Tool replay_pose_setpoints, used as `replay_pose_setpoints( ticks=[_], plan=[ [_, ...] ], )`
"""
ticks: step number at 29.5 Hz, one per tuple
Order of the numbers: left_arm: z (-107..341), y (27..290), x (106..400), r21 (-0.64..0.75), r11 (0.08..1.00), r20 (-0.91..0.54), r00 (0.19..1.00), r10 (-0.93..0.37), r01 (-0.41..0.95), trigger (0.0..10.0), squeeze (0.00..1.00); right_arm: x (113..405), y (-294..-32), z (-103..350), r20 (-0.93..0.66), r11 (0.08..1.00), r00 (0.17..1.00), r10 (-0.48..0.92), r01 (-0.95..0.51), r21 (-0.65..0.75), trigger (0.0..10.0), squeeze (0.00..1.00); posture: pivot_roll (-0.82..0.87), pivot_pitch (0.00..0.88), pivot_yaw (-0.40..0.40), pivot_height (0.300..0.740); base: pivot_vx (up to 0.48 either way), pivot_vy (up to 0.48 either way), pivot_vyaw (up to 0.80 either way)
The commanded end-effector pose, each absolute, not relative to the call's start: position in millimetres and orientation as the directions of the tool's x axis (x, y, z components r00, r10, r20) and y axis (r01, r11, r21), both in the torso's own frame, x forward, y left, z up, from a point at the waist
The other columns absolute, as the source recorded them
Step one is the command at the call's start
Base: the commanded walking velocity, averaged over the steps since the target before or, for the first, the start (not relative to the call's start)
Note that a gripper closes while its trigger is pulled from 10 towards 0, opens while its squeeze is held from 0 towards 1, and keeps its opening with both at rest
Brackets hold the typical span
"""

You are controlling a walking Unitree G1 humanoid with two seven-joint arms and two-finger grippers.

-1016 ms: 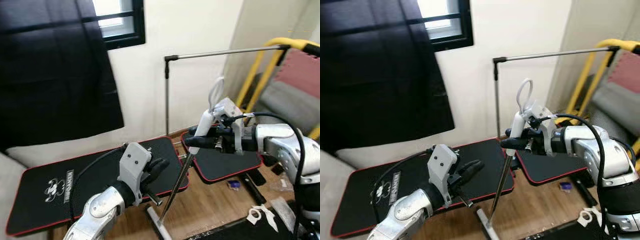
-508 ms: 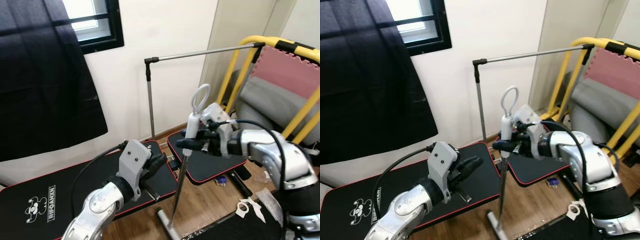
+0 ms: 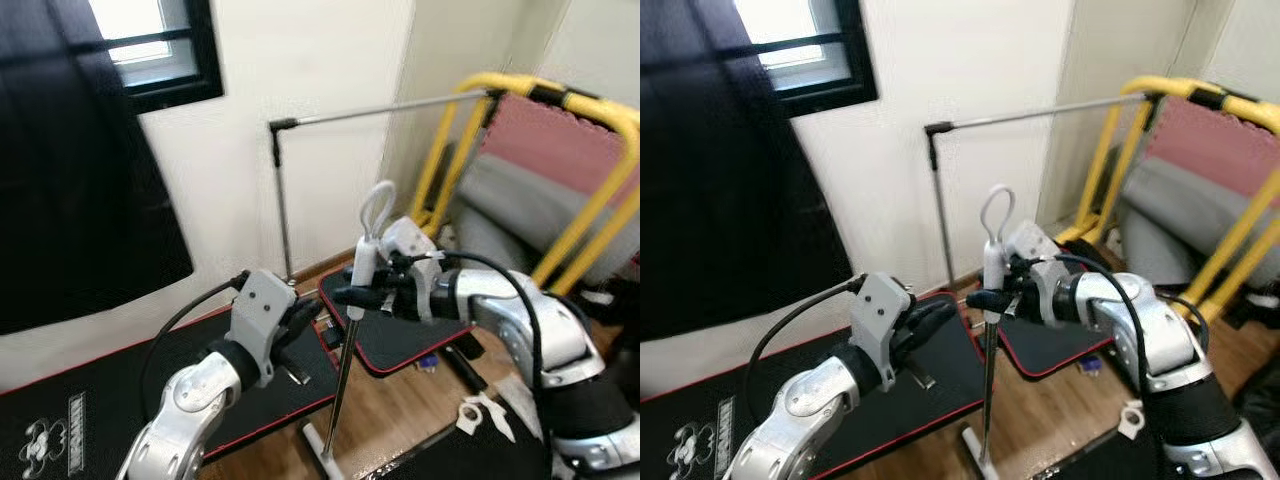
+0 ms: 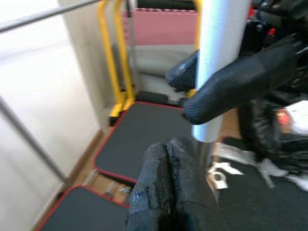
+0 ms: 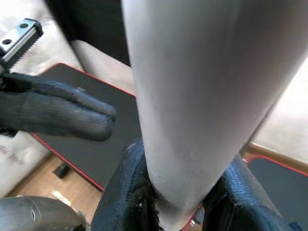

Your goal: Sweep floor

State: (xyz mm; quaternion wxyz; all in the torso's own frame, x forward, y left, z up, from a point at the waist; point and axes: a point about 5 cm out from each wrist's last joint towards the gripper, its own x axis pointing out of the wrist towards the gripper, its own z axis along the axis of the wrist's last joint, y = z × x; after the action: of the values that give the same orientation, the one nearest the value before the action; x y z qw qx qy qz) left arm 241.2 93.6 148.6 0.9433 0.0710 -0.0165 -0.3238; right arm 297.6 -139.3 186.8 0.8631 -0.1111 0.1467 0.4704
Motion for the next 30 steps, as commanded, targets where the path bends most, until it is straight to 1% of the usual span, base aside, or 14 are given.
replay_pose_setpoints(
  ticks=[1,7,11,13,14,16,17,19,20,24,30],
  plan=[
    [145,104,247,0.163,0.873,-0.020,0.886,-0.464,0.460,10.0,0.00,299,-137,193,-0.327,0.527,0.524,0.786,-0.845,-0.089,10.0,0.00,-0.11,0.000,-0.040,0.740,0.000,0.000,-0.80],
    [145,103,247,0.179,0.867,-0.022,0.883,-0.469,0.465,10.0,0.00,300,-135,192,-0.328,0.534,0.533,0.780,-0.840,-0.094,10.0,0.00,-0.11,0.000,-0.040,0.740,0.000,0.000,-0.80],
    [145,102,247,0.180,0.863,-0.019,0.879,-0.477,0.472,10.0,0.00,303,-136,192,-0.326,0.553,0.555,0.766,-0.826,-0.108,10.0,0.00,-0.11,0.000,-0.041,0.740,0.000,0.000,-0.80],
    [145,102,246,0.184,0.856,-0.012,0.872,-0.489,0.483,10.0,0.00,307,-137,193,-0.318,0.576,0.583,0.748,-0.808,-0.125,10.0,0.00,-0.11,0.000,-0.040,0.740,0.000,0.000,-0.80],
    [145,102,246,0.184,0.856,-0.012,0.872,-0.489,0.483,10.0,0.00,307,-137,193,-0.318,0.576,0.583,0.748,-0.808,-0.125,10.0,0.00,-0.11,0.000,-0.040,0.740,0.000,0.000,-0.80],
    [146,102,246,0.185,0.853,-0.004,0.869,-0.495,0.487,10.0,0.00,311,-139,195,-0.301,0.611,0.622,0.723,-0.779,-0.141,10.0,0.00,-0.11,0.000,-0.040,0.740,0.000,0.000,-0.80],
    [146,102,246,0.185,0.853,-0.004,0.869,-0.495,0.487,10.0,0.00,311,-139,195,-0.301,0.611,0.622,0.723,-0.779,-0.141,10.0,0.00,-0.11,0.000,-0.040,0.740,0.000,0.000,-0.80],
    [147,101,246,0.187,0.850,0.004,0.865,-0.501,0.492,10.0,0.00,316,-141,196,-0.291,0.638,0.654,0.699,-0.753,-0.160,10.0,0.00,-0.11,0.000,-0.040,0.740,0.000,0.000,-0.80],
    [147,101,246,0.187,0.850,0.004,0.865,-0.501,0.492,10.0,0.00,316,-141,196,-0.291,0.638,0.654,0.699,-0.753,-0.160,10.0,0.00,-0.11,0.000,-0.040,0.740,0.000,0.000,-0.80],
    [148,101,245,0.193,0.848,0.013,0.862,-0.506,0.495,10.0,0.00,321,-144,198,-0.267,0.674,0.696,0.667,-0.716,-0.182,10.0,0.00,-0.11,0.000,-0.040,0.740,0.000,0.000,-0.80],
    [148,101,245,0.189,0.848,0.019,0.861,-0.508,0.496,10.0,0.00,323,-143,200,-0.256,0.674,0.705,0.661,-0.709,-0.210,10.0,0.00,-0.11,0.000,-0.043,0.740,0.000,0.000,-0.80]
  ],
)
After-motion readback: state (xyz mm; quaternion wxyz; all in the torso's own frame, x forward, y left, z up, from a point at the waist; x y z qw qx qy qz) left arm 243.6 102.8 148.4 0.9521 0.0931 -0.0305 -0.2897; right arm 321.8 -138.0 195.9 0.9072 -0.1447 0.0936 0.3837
